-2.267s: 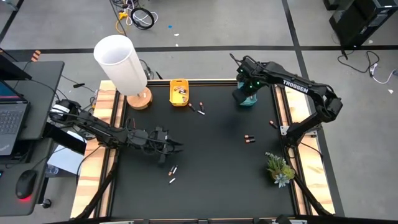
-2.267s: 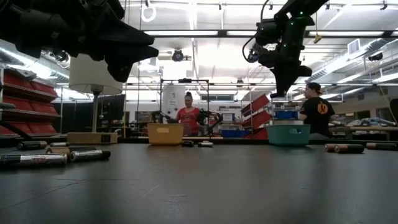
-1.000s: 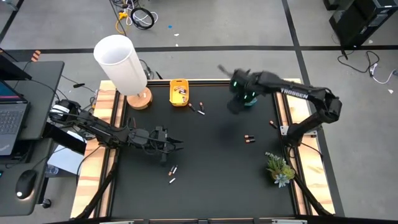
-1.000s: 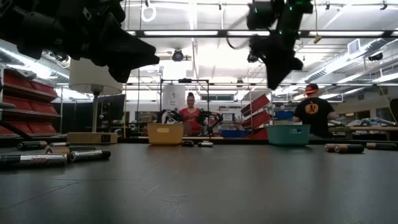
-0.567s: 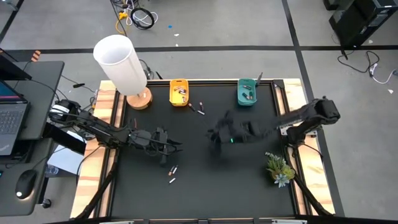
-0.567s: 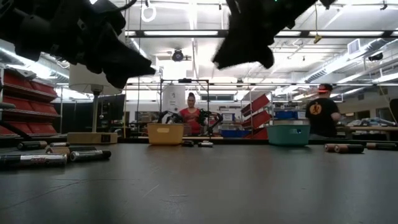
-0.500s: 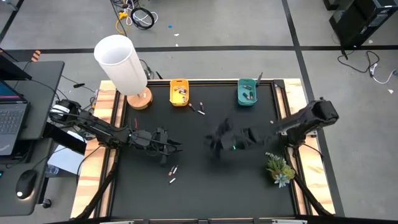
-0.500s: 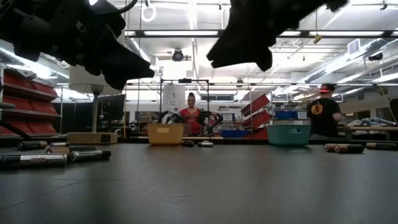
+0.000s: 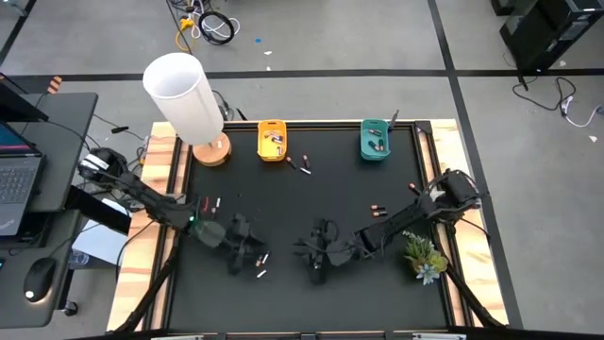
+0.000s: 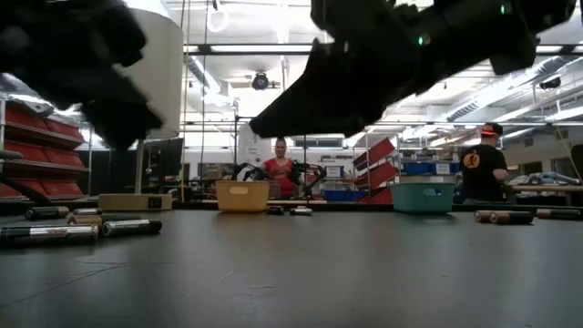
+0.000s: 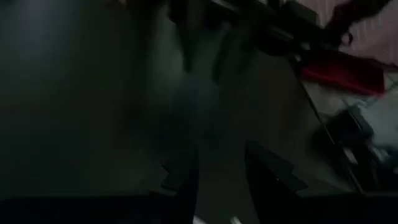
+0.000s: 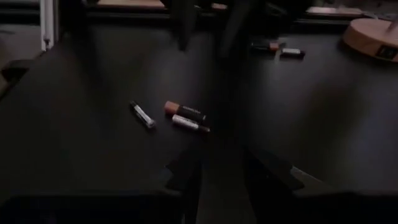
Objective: Sort batteries
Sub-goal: Put the silver battery into the yellow bin
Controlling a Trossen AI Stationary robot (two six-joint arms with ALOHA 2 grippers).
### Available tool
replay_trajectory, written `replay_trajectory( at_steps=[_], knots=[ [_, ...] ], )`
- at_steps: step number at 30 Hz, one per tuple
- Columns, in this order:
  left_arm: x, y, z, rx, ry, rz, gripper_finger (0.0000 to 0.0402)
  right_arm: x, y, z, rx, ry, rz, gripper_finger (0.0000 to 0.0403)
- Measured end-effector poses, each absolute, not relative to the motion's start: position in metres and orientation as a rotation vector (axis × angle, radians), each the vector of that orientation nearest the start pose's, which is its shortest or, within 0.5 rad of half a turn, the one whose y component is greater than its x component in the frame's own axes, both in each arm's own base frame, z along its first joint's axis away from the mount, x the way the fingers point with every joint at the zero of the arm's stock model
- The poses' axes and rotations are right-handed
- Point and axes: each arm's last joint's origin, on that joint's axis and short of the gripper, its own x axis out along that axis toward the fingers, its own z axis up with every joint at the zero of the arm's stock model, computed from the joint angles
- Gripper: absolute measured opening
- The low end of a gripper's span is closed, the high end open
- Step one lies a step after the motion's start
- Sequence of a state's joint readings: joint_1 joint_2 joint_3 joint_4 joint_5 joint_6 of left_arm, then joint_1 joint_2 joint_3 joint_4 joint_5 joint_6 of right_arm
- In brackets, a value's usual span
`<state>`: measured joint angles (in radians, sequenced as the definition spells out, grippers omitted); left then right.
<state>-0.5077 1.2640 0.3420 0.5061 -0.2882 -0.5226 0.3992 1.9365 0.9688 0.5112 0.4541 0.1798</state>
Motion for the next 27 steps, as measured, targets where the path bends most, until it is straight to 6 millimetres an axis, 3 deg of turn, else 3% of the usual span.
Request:
replay_trajectory(
  at_steps=[7,13,18,23,27],
  knots=[
    [0.179,-0.122,0.148,-0.394,0.491,0.029,0.0131,0.365,0.145,0.135,-0.005,0.357,-0.188,0.0122],
    [0.167,-0.138,0.15,-0.269,0.612,0.083,0.0131,0.373,0.164,0.152,-0.043,0.338,-0.064,0.0121],
    [0.163,-0.146,0.165,-0.226,0.611,0.071,0.0131,0.403,0.168,0.159,-0.091,0.436,-0.007,0.0121],
    [0.155,-0.154,0.164,-0.26,0.686,-0.004,0.0131,0.436,0.181,0.162,-0.112,0.432,0.159,0.0121],
    [0.149,-0.158,0.162,-0.247,0.695,-0.012,0.0131,0.458,0.181,0.146,-0.127,0.449,0.244,0.0121]
  ],
)
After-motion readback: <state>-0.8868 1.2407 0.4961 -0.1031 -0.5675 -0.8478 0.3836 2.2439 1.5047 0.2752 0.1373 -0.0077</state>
